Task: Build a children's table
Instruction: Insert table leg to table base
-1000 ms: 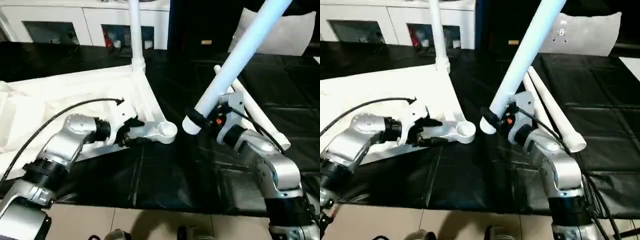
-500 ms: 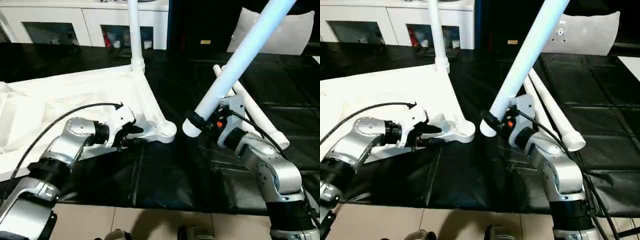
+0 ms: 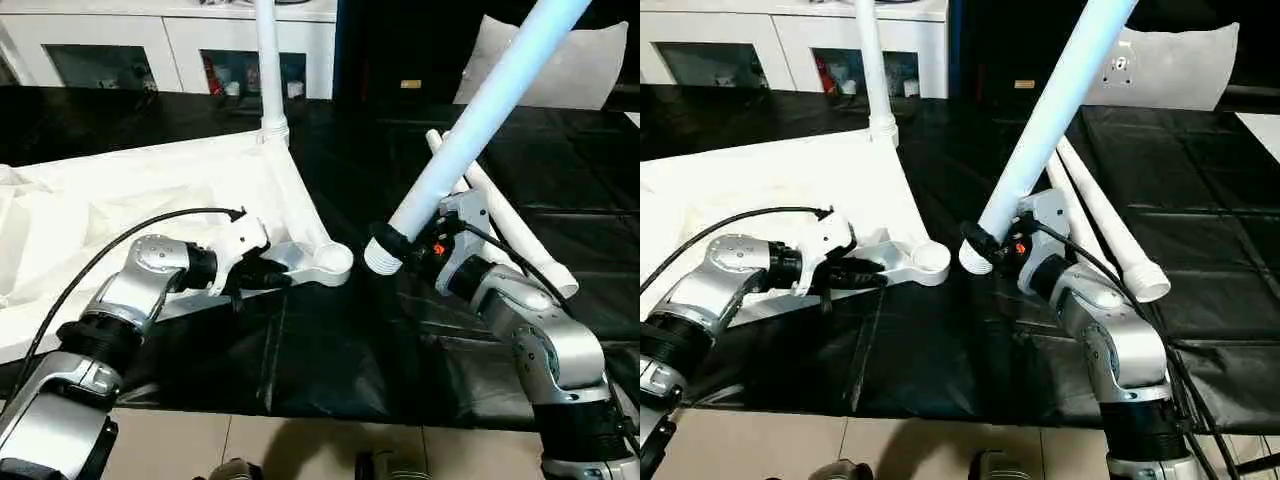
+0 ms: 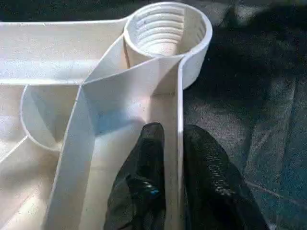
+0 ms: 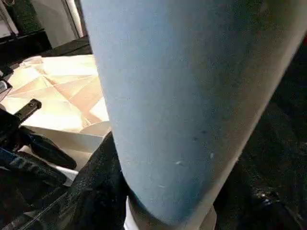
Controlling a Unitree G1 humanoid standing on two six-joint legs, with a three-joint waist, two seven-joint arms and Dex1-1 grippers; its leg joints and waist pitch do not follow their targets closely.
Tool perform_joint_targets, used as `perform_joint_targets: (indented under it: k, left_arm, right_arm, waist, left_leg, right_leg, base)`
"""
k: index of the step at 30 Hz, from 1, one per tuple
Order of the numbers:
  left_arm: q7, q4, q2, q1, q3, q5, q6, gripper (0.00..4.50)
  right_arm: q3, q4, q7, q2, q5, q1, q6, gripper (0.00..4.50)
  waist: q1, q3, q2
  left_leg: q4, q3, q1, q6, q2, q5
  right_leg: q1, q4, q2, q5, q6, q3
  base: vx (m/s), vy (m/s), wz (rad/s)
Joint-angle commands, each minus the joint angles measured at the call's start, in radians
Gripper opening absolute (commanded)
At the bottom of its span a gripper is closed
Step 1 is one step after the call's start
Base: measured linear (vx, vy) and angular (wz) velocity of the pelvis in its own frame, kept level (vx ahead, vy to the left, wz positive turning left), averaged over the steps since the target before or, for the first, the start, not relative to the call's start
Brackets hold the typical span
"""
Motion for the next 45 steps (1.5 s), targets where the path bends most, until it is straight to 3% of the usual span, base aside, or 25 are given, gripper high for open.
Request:
perform_joint_targets:
  k: [1,3,12,13,17,22,25,28,37,45]
  left_arm:
    - [-0.001,0.015,0.021,0.006,0.004,0.022,-0.007,0.34]
    - [-0.004,0.014,0.024,0.009,0.004,0.031,-0.012,0.09]
    - [-0.015,-0.001,0.03,0.014,0.011,0.048,-0.086,0.0]
    - [-0.024,-0.004,0.024,0.013,0.01,0.044,-0.092,0.0]
    - [-0.088,-0.02,-0.016,0.018,-0.012,0.029,-0.144,0.0]
    - [-0.151,-0.053,-0.076,0.021,-0.053,0.01,-0.163,0.0]
    - [-0.166,-0.061,-0.092,0.02,-0.065,0.008,-0.163,0.0]
    - [-0.148,-0.033,-0.095,0.018,-0.075,0.042,-0.185,0.0]
    - [-0.111,-0.041,-0.064,0.057,-0.045,0.071,-0.145,0.0]
    - [-0.146,-0.123,-0.066,0.118,0.005,-0.008,-0.116,0.0]
  right_arm:
    - [0.002,-0.017,0.008,-0.01,-0.001,-0.002,-0.011,1.92]
    - [0.0,-0.014,0.01,-0.014,-0.003,-0.003,-0.012,1.92]
    - [0.006,-0.011,0.02,-0.02,-0.008,-0.012,-0.013,1.92]
    - [0.007,-0.011,0.023,-0.022,-0.008,-0.014,-0.013,1.92]
    - [0.021,-0.024,0.054,-0.034,0.002,-0.016,-0.002,1.92]
    - [0.055,-0.07,0.099,-0.055,0.017,-0.002,0.033,1.92]
    - [0.065,-0.08,0.104,-0.058,0.016,-0.001,0.041,1.92]
    - [0.081,-0.083,0.115,-0.068,0.011,-0.008,0.062,1.92]
    - [0.147,-0.054,0.145,-0.101,-0.026,-0.007,0.104,1.92]
    - [0.176,0.031,0.151,-0.092,-0.054,-0.052,0.084,1.92]
  waist:
    - [0.005,-0.077,0.015]
    - [0.004,-0.077,0.016]
    - [0.002,-0.076,0.011]
    - [0.002,-0.076,0.006]
    - [0.005,-0.077,0.011]
    - [0.02,-0.075,0.01]
    - [0.031,-0.073,0.014]
    - [0.039,-0.071,0.012]
    - [0.032,-0.062,0.005]
    - [0.017,-0.064,-0.001]
  left_leg:
    - [-0.073,0.001,0.019,-0.028,0.001,-0.29]
    - [-0.073,0.001,0.019,-0.029,0.002,-0.294]
    - [-0.073,0.001,0.018,-0.024,0.002,-0.293]
    - [-0.073,0.002,0.018,-0.022,0.002,-0.292]
    - [-0.073,0.002,0.019,-0.019,0.003,-0.279]
    - [-0.072,0.007,0.021,-0.008,0.006,-0.268]
    - [-0.073,0.008,0.027,-0.011,0.008,-0.275]
    - [-0.075,0.006,0.023,-0.017,0.005,-0.287]
    - [-0.078,0.001,0.021,-0.018,0.002,-0.325]
    - [-0.079,0.0,0.013,-0.008,0.003,-0.299]
  right_leg:
    - [0.059,-0.081,-0.044,-0.319,-0.19,0.025]
    - [0.059,-0.081,-0.044,-0.321,-0.19,0.025]
    - [0.058,-0.083,-0.044,-0.34,-0.18,0.026]
    - [0.057,-0.084,-0.044,-0.338,-0.181,0.026]
    - [0.058,-0.081,-0.044,-0.308,-0.193,0.027]
    - [0.057,-0.08,-0.045,-0.294,-0.198,0.03]
    - [0.052,-0.084,-0.047,-0.319,-0.192,0.031]
    - [0.052,-0.087,-0.048,-0.379,-0.165,0.031]
    - [0.043,-0.103,-0.049,-0.518,-0.102,0.028]
    - [0.044,-0.097,-0.049,-0.488,-0.11,0.03]
  base:
    - [0.0,0.0,0.0]
    - [0.0,0.0,0.0]
    - [0.0,0.0,0.0]
    - [0.0,0.0,0.0]
    - [0.0,0.0,0.0]
    - [0.0,0.0,0.0]
    - [0.0,0.0,0.0]
    - [0.0,0.0,0.0]
    - [0.0,0.0,0.0]
    - [0.0,0.0,0.0]
